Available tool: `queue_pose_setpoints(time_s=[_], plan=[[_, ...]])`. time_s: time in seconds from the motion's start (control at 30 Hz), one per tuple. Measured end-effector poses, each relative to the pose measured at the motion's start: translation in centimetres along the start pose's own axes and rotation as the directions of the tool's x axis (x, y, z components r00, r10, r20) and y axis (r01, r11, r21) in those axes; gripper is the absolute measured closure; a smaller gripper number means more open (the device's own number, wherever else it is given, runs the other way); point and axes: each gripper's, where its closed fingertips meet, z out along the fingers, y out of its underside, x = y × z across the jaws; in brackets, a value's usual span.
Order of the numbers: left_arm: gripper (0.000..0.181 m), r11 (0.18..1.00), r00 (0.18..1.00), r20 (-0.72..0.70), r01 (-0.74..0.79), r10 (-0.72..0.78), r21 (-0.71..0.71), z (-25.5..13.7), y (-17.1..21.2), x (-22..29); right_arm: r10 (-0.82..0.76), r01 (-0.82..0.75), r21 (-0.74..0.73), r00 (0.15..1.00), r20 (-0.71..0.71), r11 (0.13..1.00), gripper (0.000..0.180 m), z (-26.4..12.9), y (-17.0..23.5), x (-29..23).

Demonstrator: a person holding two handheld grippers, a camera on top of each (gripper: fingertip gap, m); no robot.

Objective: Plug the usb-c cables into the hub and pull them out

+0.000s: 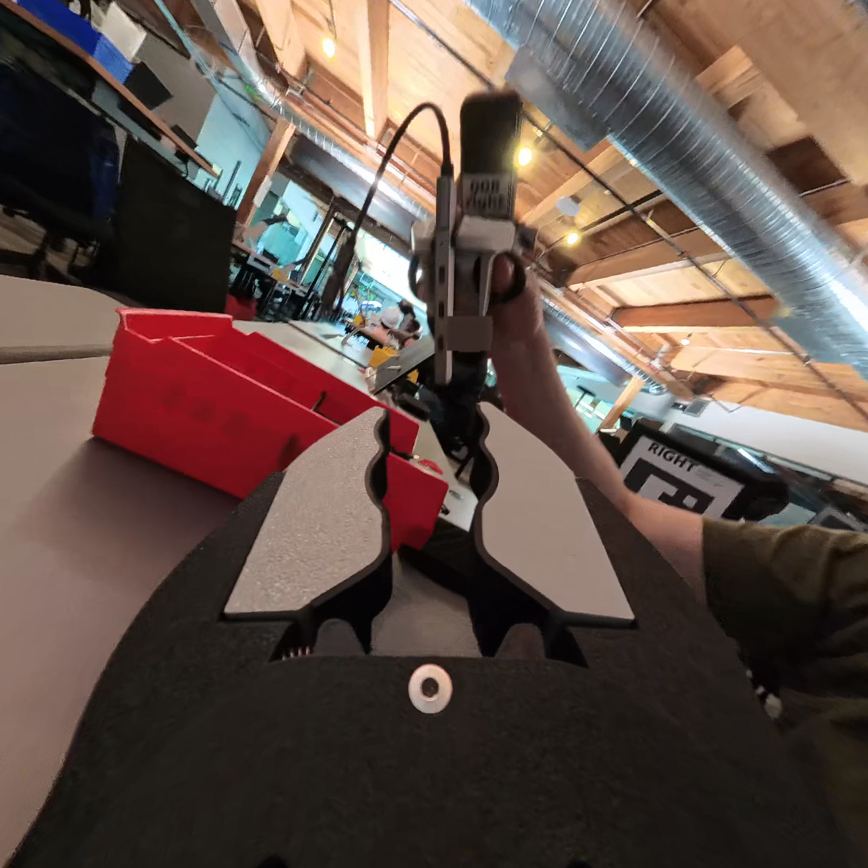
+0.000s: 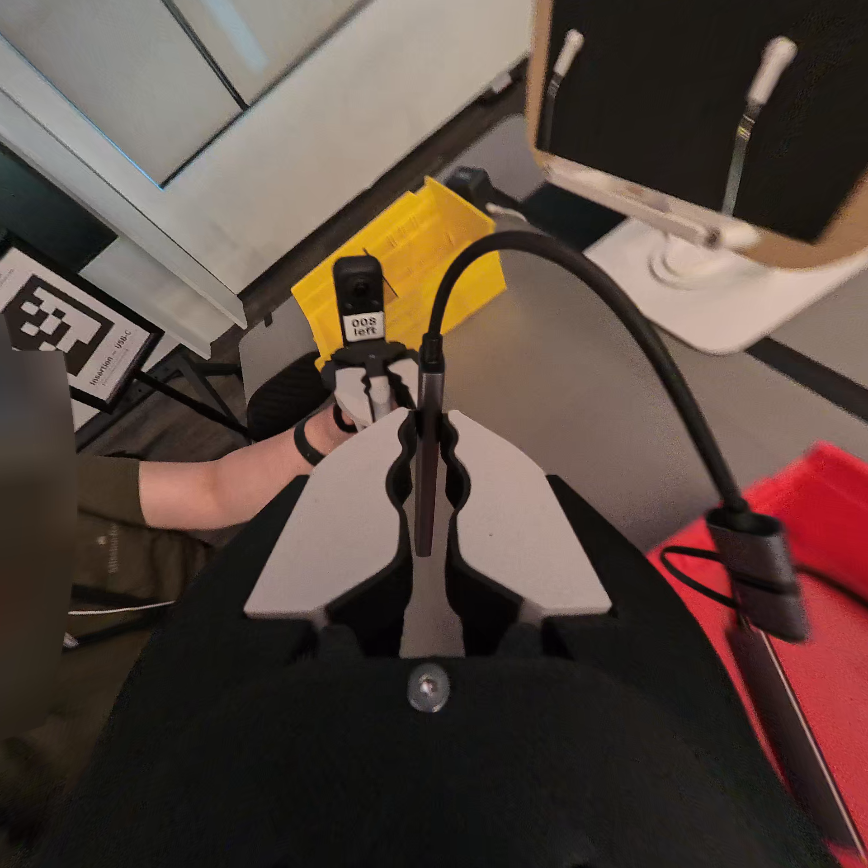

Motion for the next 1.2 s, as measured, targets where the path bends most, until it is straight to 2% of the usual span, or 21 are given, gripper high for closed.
queue_pose_setpoints(time_s=[0.07,0.1,0.17,0.2,0.27,0.33,0.4,0.5,0.57,0.63,0.7,0.73,0.77,0.83,0.87,0.93,0.97,1.03,1.1,1.2], plan=[[0.151,1.000,1.000,-0.018,0.017,-0.018,-0.023,0.2,0.5,0.1,0.101,-0.105,-0.064,0.993,-0.064,0.992,0.170,-2.7,0.4,3.1],[0.154,0.999,0.999,-0.039,0.030,-0.031,-0.018,0.4,0.5,0.4,0.101,-0.113,-0.080,0.985,-0.139,0.990,0.170,-3.8,0.8,5.4],[0.157,0.999,0.995,-0.087,0.048,-0.048,-0.006,0.6,0.4,1.0,-0.062,0.007,-0.192,0.957,-0.283,0.981,0.170,-5.5,2.7,10.1],[0.159,0.999,0.993,-0.106,0.052,-0.053,-0.013,0.7,0.5,1.3,-0.186,0.095,-0.291,0.934,-0.304,0.952,0.170,-6.0,4.3,11.9],[0.162,0.998,0.993,-0.109,0.049,-0.051,-0.025,0.7,0.5,1.4,-0.381,0.196,-0.497,0.874,-0.302,0.845,0.169,-6.7,7.8,15.1],[0.163,0.999,0.995,-0.097,0.035,-0.037,-0.026,0.5,0.5,1.3,-0.454,0.214,-0.622,0.854,-0.256,0.753,0.169,-6.6,10.3,17.2],[0.166,0.999,0.995,-0.091,0.027,-0.030,-0.033,0.3,0.4,1.2,-0.453,0.220,-0.701,0.876,-0.164,0.679,0.168,-5.7,12.7,17.9],[0.167,0.999,0.996,-0.088,0.030,-0.033,-0.040,0.1,0.4,1.0,-0.361,0.146,-0.804,0.928,-0.090,0.577,0.167,-4.7,16.1,18.5],[0.167,0.998,0.996,-0.085,0.036,-0.040,-0.053,0.1,0.7,0.8,-0.326,0.079,-0.850,0.939,-0.112,0.520,0.167,-4.4,17.1,19.4],[0.167,0.997,0.996,-0.076,0.031,-0.037,-0.071,0.2,1.1,0.6,-0.250,0.010,-0.830,0.955,-0.156,0.557,0.165,-3.8,16.8,19.2],[0.166,0.995,0.998,-0.062,0.024,-0.030,-0.095,0.4,1.5,0.4,-0.238,0.004,-0.822,0.958,-0.160,0.569,0.149,-3.8,16.4,18.6],[0.164,0.994,0.999,-0.045,0.023,-0.027,-0.106,0.4,1.7,0.1,-0.258,0.017,-0.814,0.952,-0.163,0.580,0.147,-4.1,15.9,18.2],[0.163,0.993,0.999,-0.027,0.020,-0.023,-0.114,0.5,1.9,-0.2,-0.285,0.033,-0.790,0.941,-0.181,0.612,0.147,-4.5,15.0,17.6],[0.163,0.993,1.000,-0.015,0.021,-0.023,-0.119,0.5,2.1,-0.5,-0.282,0.057,-0.673,0.931,-0.231,0.737,0.158,-5.7,13.0,15.2],[0.163,0.993,0.999,-0.016,0.027,-0.029,-0.118,0.5,2.1,-0.5,-0.283,0.072,-0.608,0.924,-0.258,0.790,0.158,-6.6,12.3,13.9],[0.163,0.993,0.999,-0.017,0.035,-0.037,-0.110,0.5,2.0,-0.7,-0.322,0.095,-0.494,0.859,-0.398,0.864,0.154,-9.1,11.8,12.3],[0.163,0.994,0.999,-0.014,0.040,-0.042,-0.106,0.5,2.0,-0.8,-0.320,0.088,-0.462,0.832,-0.454,0.883,0.146,-10.3,12.6,11.2],[0.163,0.994,0.999,-0.017,0.048,-0.050,-0.101,0.5,2.0,-0.8,-0.373,0.103,-0.512,0.807,-0.458,0.853,0.142,-11.8,16.2,8.7],[0.163,0.994,0.998,-0.025,0.052,-0.054,-0.100,0.5,2.1,-0.8,-0.534,0.253,-0.585,0.757,-0.377,0.771,0.148,-12.1,19.7,6.5],[0.163,0.994,0.998,-0.031,0.046,-0.049,-0.096,0.5,1.9,-0.6,-0.644,0.400,-0.583,0.705,-0.297,0.707,0.154,-11.6,24.0,3.4]])
